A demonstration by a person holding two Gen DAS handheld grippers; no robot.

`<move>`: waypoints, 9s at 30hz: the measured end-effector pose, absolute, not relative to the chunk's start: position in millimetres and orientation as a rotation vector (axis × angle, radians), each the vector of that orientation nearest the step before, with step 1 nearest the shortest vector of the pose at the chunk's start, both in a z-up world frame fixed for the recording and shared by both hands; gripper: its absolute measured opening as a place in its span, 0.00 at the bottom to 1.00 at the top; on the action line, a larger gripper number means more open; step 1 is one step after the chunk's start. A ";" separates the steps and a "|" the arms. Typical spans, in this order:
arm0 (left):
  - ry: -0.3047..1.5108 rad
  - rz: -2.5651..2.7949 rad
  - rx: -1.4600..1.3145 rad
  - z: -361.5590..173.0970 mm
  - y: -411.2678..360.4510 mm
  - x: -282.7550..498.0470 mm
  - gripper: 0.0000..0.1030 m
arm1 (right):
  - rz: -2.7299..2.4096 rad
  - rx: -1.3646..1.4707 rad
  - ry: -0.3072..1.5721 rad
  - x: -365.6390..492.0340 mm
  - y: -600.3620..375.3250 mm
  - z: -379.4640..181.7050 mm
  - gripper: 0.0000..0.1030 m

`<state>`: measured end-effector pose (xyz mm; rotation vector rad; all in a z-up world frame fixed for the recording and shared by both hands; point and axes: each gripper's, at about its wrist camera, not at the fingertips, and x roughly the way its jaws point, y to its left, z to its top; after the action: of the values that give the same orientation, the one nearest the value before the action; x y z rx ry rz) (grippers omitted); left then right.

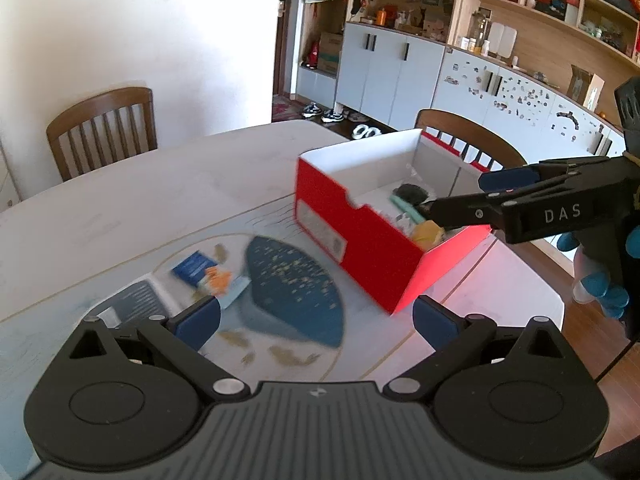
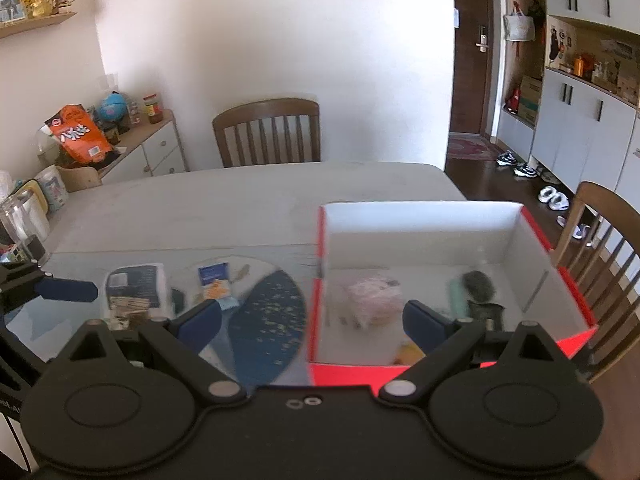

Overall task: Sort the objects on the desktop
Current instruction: 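Withdraw both tools from the box back toward the table items, then grasp the gold foil packet with left tool while right tool grasps the blue cracker packet, then carry the gold foil packet and blue cracker packet with both tools over the red box, then lower and open both tools, releasing both packets into the box, then withdraw both tools from the box back toward the table items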

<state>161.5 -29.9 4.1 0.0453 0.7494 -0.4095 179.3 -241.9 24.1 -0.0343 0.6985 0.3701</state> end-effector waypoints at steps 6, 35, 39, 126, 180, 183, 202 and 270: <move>0.748 -0.360 0.028 -1.3 3.4 159.1 1.00 | 0.403 -0.048 0.690 184.6 -203.9 22.9 0.95; 0.849 -0.033 -0.212 -76.9 79.7 200.8 0.86 | 0.542 -0.156 0.758 258.2 -98.1 -49.4 0.89; 0.863 -0.020 -0.221 -83.7 76.0 205.9 0.81 | 0.544 -0.166 0.777 270.1 -91.5 -64.3 0.87; 0.750 0.000 -0.169 -35.2 44.2 162.5 0.23 | 0.516 -0.188 0.716 216.7 -137.4 -12.2 0.37; 0.747 -0.280 -0.094 14.9 -173.1 264.5 0.23 | 0.339 -0.142 0.733 242.3 -348.4 10.3 0.37; 0.753 -0.295 -0.066 14.0 -184.8 274.7 0.23 | 0.337 -0.154 0.741 249.7 -352.3 3.9 0.37; 0.864 -0.342 0.165 -29.0 -237.2 314.1 0.23 | 0.310 -0.271 0.794 278.4 -363.6 -38.2 0.36; 0.846 -0.376 0.251 -8.8 -238.0 279.8 0.54 | 0.286 -0.223 0.794 266.0 -372.7 -22.2 0.54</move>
<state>279.8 -238.0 -8.8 0.2509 0.8456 -0.3764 266.0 -372.7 -22.2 -0.2230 0.7940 0.2856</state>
